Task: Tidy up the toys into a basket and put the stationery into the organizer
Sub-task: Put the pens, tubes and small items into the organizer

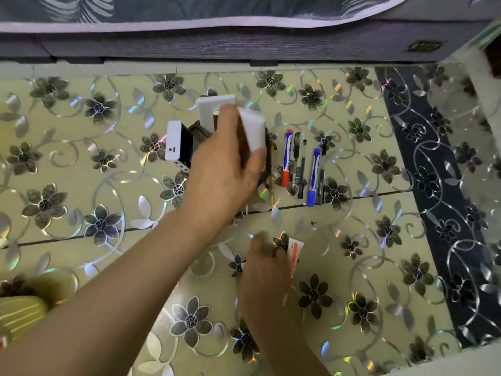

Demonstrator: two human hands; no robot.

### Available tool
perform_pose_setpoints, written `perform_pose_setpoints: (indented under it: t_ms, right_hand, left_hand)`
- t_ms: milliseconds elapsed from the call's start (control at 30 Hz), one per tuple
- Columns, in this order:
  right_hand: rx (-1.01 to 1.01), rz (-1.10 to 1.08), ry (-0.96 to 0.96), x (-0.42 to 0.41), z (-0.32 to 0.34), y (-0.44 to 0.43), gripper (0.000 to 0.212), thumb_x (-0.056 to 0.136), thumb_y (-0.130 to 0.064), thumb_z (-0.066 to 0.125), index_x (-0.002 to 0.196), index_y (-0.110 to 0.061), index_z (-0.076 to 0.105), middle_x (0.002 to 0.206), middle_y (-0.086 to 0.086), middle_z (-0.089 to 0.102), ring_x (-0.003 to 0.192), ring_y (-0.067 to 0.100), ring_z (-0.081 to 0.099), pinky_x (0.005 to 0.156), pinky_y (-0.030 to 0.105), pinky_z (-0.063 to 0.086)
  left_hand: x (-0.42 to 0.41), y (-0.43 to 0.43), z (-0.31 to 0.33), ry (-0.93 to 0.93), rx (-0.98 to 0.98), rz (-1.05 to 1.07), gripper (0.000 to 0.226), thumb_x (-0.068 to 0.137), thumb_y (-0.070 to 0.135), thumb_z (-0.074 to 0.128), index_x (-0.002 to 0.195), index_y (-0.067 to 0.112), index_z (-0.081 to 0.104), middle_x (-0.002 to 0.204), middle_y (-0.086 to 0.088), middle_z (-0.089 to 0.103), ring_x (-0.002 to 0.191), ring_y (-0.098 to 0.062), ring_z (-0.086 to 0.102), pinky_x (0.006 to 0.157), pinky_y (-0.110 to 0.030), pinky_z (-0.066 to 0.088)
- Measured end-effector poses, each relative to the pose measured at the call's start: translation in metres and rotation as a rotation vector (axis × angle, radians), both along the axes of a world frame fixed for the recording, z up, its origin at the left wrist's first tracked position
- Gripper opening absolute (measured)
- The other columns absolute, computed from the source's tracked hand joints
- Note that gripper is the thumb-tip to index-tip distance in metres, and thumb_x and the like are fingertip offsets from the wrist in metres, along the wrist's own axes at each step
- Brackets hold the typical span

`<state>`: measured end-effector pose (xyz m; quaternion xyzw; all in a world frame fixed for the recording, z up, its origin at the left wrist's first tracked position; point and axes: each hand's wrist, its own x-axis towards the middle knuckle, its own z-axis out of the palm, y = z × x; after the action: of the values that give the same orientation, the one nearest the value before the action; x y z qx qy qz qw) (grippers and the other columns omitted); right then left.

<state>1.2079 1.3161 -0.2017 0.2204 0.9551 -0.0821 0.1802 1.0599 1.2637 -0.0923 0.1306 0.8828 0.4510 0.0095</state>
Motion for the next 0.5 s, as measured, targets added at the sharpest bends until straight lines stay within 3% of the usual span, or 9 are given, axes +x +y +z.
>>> perform_pose_setpoints:
  t_ms: [67, 133, 233, 333, 400, 500]
  right_hand:
    - [-0.080, -0.005, -0.049, -0.009, 0.008, 0.006, 0.049, 0.070, -0.031, 0.075, 0.111, -0.011, 0.057, 0.098, 0.007, 0.066, 0.087, 0.026, 0.060, 0.079, 0.034, 0.048]
    - [-0.250, -0.099, -0.032, -0.026, 0.025, 0.017, 0.033, 0.085, -0.031, 0.062, 0.115, -0.017, 0.058, 0.107, 0.000, 0.063, 0.096, 0.020, 0.059, 0.079, 0.026, 0.043]
    - [-0.450, -0.323, 0.139, -0.053, 0.054, 0.042, 0.026, 0.084, -0.015, 0.062, 0.108, -0.022, 0.068, 0.095, -0.002, 0.066, 0.079, 0.014, 0.059, 0.067, 0.020, 0.036]
    - [-0.560, -0.382, 0.386, -0.078, 0.083, 0.064, 0.026, 0.079, -0.006, 0.065, 0.097, -0.023, 0.074, 0.080, -0.005, 0.071, 0.070, 0.011, 0.064, 0.067, 0.026, 0.050]
    - [-0.541, -0.348, 0.492, -0.095, 0.105, 0.079, 0.028, 0.078, -0.004, 0.065, 0.096, -0.024, 0.073, 0.073, -0.011, 0.067, 0.067, 0.008, 0.063, 0.072, 0.028, 0.053]
    - [-0.458, -0.259, 0.653, -0.117, 0.130, 0.094, 0.027, 0.080, -0.006, 0.064, 0.100, -0.023, 0.070, 0.071, -0.018, 0.060, 0.071, 0.004, 0.061, 0.074, 0.019, 0.049]
  left_hand:
    - [-0.027, 0.011, -0.008, 0.047, -0.076, 0.000, 0.038, 0.086, 0.032, 0.058, 0.112, 0.010, 0.041, 0.087, -0.008, 0.069, 0.083, -0.032, 0.065, 0.067, -0.040, 0.050]
    - [-0.044, 0.017, -0.018, 0.067, -0.154, -0.015, 0.038, 0.087, 0.031, 0.059, 0.114, 0.009, 0.044, 0.087, -0.008, 0.069, 0.084, -0.034, 0.063, 0.060, -0.035, 0.041]
    - [-0.059, 0.021, -0.037, 0.060, -0.321, -0.054, 0.034, 0.087, 0.027, 0.059, 0.113, 0.009, 0.046, 0.091, -0.013, 0.069, 0.085, -0.040, 0.061, 0.058, -0.034, 0.033]
    - [-0.066, 0.022, -0.051, 0.037, -0.461, -0.086, 0.022, 0.087, 0.024, 0.056, 0.103, 0.009, 0.050, 0.089, -0.020, 0.065, 0.084, -0.042, 0.059, 0.059, -0.035, 0.033]
    - [-0.068, 0.025, -0.056, 0.044, -0.504, -0.094, 0.021, 0.087, 0.025, 0.055, 0.100, 0.008, 0.059, 0.092, -0.019, 0.066, 0.090, -0.039, 0.057, 0.064, -0.037, 0.039]
    - [-0.068, 0.025, -0.060, 0.020, -0.538, -0.070, 0.019, 0.087, 0.020, 0.052, 0.096, 0.014, 0.068, 0.095, -0.013, 0.068, 0.096, -0.034, 0.055, 0.073, -0.039, 0.045]
